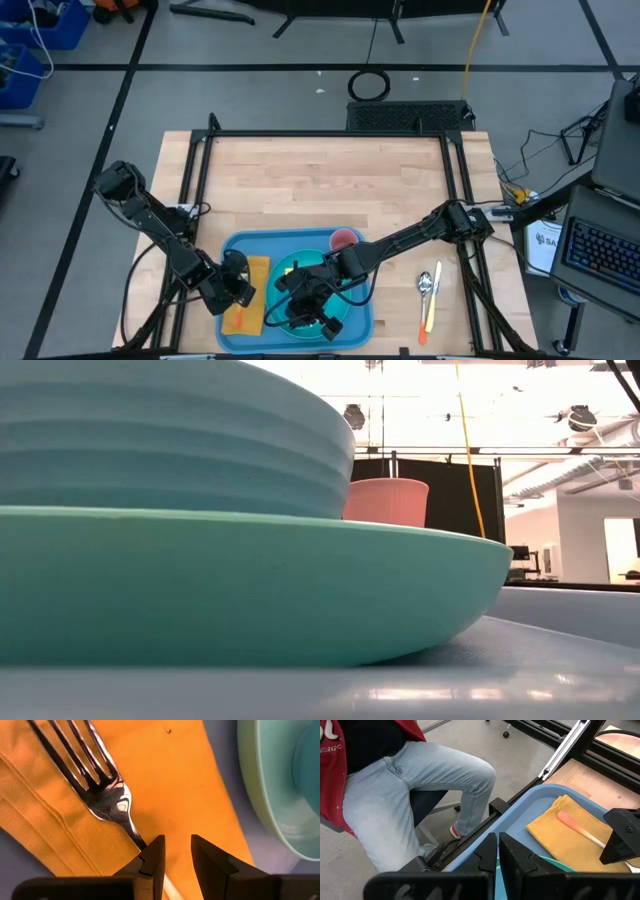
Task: Set up tray
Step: Put the orange fork on the yellow table napkin
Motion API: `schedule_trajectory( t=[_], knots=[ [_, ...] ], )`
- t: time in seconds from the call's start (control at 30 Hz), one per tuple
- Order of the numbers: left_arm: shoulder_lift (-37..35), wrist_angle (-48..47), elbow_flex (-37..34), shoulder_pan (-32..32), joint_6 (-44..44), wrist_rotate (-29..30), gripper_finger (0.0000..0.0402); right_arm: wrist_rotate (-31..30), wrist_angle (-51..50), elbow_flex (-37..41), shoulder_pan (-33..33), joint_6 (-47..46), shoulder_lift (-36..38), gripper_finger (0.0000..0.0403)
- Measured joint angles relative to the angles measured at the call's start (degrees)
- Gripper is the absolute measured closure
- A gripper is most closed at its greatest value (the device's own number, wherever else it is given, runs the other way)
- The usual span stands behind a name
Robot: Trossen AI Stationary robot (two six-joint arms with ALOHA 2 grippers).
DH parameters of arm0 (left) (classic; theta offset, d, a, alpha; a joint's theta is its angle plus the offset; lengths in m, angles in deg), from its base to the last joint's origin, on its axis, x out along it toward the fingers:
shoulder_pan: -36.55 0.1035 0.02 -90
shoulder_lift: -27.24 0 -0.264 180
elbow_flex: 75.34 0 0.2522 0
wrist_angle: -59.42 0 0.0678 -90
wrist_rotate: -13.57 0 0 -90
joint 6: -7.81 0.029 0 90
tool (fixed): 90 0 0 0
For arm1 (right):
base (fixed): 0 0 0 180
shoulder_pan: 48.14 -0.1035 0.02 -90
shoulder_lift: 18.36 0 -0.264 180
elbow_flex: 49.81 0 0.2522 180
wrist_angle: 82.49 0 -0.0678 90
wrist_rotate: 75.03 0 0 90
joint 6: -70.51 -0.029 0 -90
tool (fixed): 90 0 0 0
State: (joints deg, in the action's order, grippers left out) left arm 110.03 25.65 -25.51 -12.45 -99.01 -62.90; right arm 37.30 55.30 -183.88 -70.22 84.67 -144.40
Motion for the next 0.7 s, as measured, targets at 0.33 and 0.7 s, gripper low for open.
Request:
schedule_trajectory(
  t=[0.33, 0.7],
  knots=[
    [0.0, 0.0, 0.0, -0.25, 0.02, -0.18, 0.0303, 0.0, 0.0, 0.0, 0.0, 0.0, 0.0, 0.0394],
    [0.0, 0.0, 0.0, -1.16, -0.5, 1.51, 0.0303, -0.02, -0.01, 0.0, 0.0, 0.0, 0.0, 0.0394]
  ],
)
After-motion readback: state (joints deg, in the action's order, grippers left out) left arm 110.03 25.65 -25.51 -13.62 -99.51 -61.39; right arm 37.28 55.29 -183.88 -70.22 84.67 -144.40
